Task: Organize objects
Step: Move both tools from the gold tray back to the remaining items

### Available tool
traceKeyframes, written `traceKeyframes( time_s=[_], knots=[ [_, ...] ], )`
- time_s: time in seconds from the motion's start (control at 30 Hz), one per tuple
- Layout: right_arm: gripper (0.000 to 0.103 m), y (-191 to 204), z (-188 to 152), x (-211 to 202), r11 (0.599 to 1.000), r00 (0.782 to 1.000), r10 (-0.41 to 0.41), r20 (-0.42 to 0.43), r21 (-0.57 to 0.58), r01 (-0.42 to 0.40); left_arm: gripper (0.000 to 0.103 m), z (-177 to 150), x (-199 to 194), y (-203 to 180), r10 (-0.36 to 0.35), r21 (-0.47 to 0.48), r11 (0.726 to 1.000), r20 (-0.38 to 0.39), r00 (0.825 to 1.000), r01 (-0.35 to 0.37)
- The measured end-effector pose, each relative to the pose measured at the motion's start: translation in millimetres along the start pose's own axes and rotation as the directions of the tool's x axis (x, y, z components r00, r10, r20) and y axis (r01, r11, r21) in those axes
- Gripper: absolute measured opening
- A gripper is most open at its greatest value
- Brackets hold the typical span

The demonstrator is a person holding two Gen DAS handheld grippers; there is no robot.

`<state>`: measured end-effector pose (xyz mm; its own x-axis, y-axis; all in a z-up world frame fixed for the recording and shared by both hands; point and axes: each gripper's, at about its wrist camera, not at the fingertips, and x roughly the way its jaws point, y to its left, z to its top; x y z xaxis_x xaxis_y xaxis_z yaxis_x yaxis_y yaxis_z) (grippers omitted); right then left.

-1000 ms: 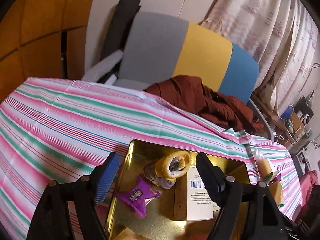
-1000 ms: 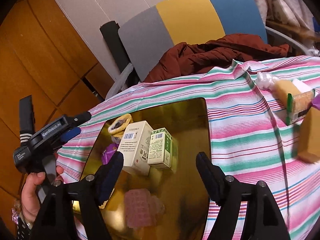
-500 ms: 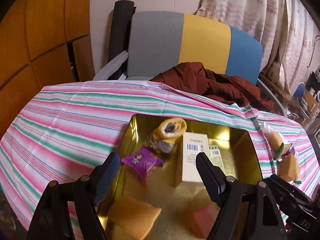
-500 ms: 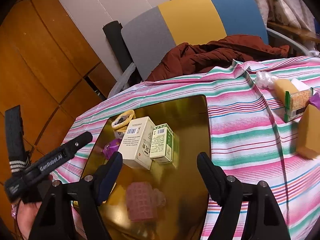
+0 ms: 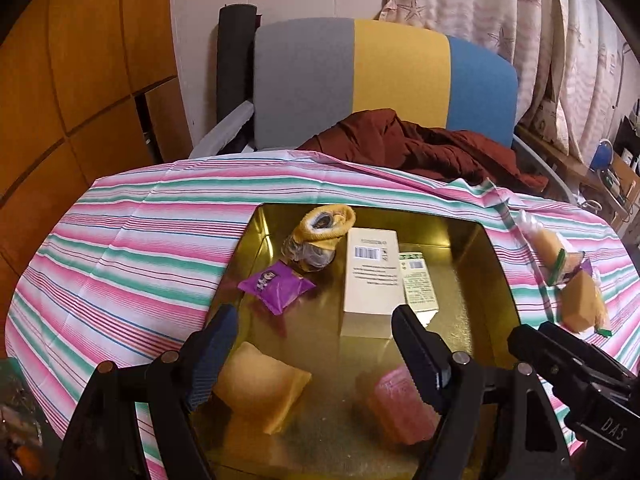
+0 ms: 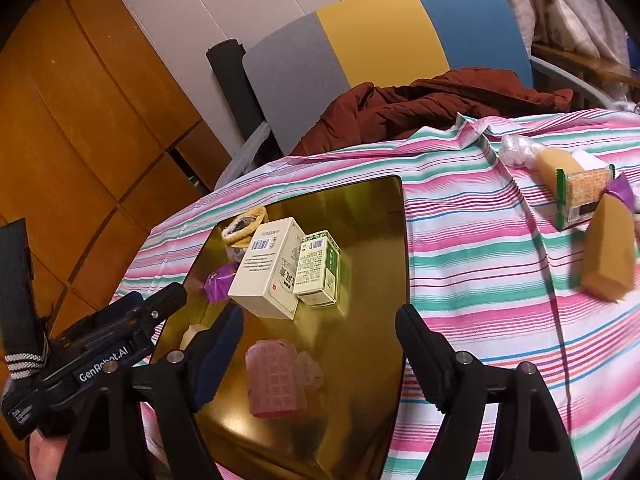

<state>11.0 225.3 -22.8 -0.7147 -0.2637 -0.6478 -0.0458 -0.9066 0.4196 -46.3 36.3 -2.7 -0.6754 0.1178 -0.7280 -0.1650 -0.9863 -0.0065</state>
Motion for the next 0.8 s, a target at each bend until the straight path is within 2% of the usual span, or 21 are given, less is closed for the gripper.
traceKeyframes(
  time_s=[0.57, 0.8],
  knots=[
    [0.081, -11, -3, -18, 1.000, 0.999, -0.002, 0.038, -0.003, 0.002, 0.080, -7, -16, -34, 0.051, 0.074, 0.996, 0.013, 0.999, -0.052],
    [0.081, -35, -2, -32, 0.999, 0.997, -0.034, 0.067, 0.031, 0.032, 0.080, -9, -18, -56, 0.063, 0.127, 0.990, 0.018, 0.998, -0.064]
  ],
)
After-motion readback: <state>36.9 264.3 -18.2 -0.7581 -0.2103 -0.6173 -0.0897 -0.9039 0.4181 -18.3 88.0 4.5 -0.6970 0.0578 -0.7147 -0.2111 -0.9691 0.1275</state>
